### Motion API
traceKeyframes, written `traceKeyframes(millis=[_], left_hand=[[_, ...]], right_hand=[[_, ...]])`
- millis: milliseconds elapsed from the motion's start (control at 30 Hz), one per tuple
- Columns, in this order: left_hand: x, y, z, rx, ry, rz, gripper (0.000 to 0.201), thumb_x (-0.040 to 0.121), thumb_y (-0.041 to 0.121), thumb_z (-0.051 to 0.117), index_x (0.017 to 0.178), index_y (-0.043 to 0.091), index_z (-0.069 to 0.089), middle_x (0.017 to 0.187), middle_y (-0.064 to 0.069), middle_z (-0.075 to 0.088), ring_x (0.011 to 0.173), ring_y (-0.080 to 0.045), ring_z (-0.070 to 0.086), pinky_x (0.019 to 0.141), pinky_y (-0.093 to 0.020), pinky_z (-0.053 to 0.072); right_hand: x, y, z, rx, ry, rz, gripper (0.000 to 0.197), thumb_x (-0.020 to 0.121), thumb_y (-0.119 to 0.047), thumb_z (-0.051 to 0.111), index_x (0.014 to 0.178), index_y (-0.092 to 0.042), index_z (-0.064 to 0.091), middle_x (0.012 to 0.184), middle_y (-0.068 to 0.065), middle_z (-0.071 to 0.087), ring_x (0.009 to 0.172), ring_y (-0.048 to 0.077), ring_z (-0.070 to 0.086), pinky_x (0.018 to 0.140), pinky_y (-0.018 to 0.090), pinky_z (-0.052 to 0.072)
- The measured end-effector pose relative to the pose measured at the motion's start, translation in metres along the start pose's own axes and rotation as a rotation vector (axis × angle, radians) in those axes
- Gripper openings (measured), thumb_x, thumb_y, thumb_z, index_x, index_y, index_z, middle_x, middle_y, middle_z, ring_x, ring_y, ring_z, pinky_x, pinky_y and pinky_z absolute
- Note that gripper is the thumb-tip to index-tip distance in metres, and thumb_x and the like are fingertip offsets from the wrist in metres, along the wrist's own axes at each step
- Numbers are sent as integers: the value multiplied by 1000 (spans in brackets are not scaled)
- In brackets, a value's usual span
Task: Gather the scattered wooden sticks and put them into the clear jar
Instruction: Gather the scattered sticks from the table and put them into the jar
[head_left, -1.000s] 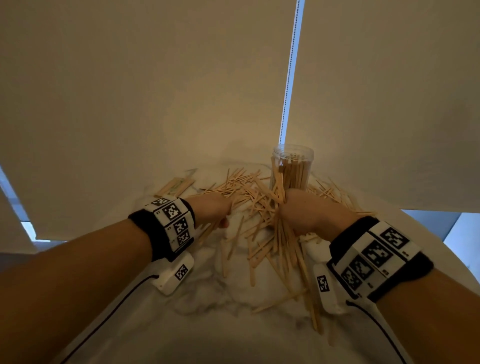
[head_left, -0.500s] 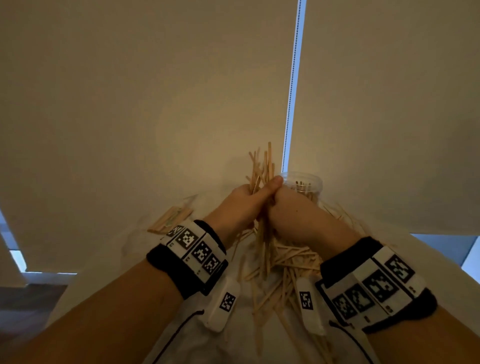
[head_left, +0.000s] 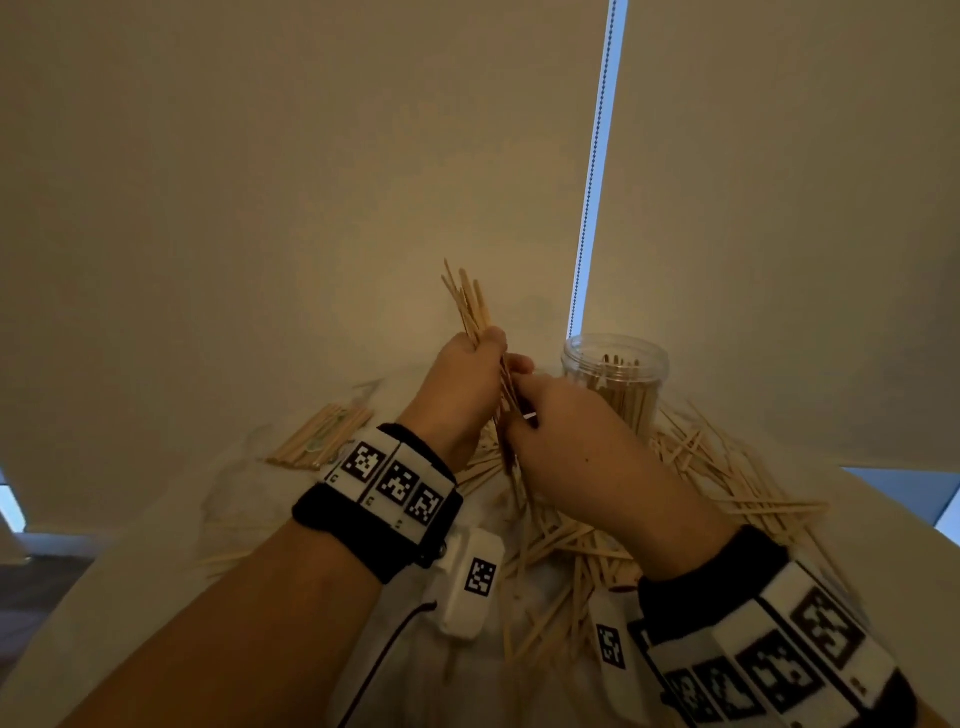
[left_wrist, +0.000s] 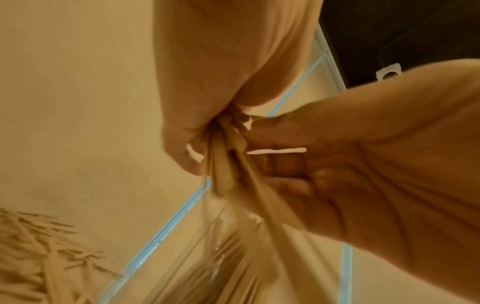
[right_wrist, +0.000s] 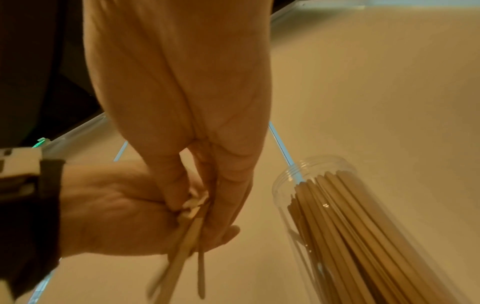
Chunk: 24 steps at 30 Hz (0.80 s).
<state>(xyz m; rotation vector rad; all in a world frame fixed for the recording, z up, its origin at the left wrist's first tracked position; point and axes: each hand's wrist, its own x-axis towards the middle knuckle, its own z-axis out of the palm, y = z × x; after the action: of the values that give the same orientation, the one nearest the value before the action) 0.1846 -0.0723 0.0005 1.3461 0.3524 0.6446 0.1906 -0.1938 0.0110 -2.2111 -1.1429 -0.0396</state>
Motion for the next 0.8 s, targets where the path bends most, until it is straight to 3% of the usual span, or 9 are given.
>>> traceKeyframes(millis=[100,200,367,500,600,700,800], left_hand=[[9,-1,-6,-228,-7,13,16,108,18,43,115,7,53,72,-3,56,63,-18,65,58,-32,57],[16,1,-13,-379,1,16,15,107,17,45,115,6,53,69,1,51,52,-9,46,51,-24,47],[14,2,-12,-434,6,8,19,106,33,48,100,15,44,68,2,41,52,-8,32,47,-22,30],[12,4,-11,-455,-41,39,23,104,37,51,94,17,46,65,3,38,50,-8,30,47,-22,29],[10,6,-10,-435,-46,109,28,105,36,48,85,16,47,64,3,37,49,-7,29,46,-20,29],[7,7,-6,-433,-38,180,31,106,35,47,80,18,45,63,3,36,50,-7,28,47,-22,27],[3,1,2,-416,-57,189,28,105,35,48,85,16,46,63,3,35,50,-7,29,48,-22,28]], right_hand=[[-4,2,-4,6,-128,23,24,100,-29,52,122,-23,61,106,-1,69,95,16,66,83,32,55],[-6,2,-5,14,-215,106,24,97,-33,59,118,-21,58,107,-1,68,95,16,66,86,33,55],[0,12,6,109,-188,245,27,94,-27,64,119,-17,58,95,2,74,81,16,73,81,41,60],[3,17,6,274,-100,271,13,89,-27,72,92,-15,65,81,5,77,81,24,74,81,49,59],[2,17,2,316,-139,249,18,90,-32,70,97,-16,64,86,6,76,82,22,75,84,48,59],[-1,19,-2,409,-313,289,26,90,-22,71,105,-1,67,94,14,76,86,24,76,88,47,59],[-2,19,-7,595,-272,273,21,88,-7,71,101,9,70,97,21,75,92,24,74,91,40,58]])
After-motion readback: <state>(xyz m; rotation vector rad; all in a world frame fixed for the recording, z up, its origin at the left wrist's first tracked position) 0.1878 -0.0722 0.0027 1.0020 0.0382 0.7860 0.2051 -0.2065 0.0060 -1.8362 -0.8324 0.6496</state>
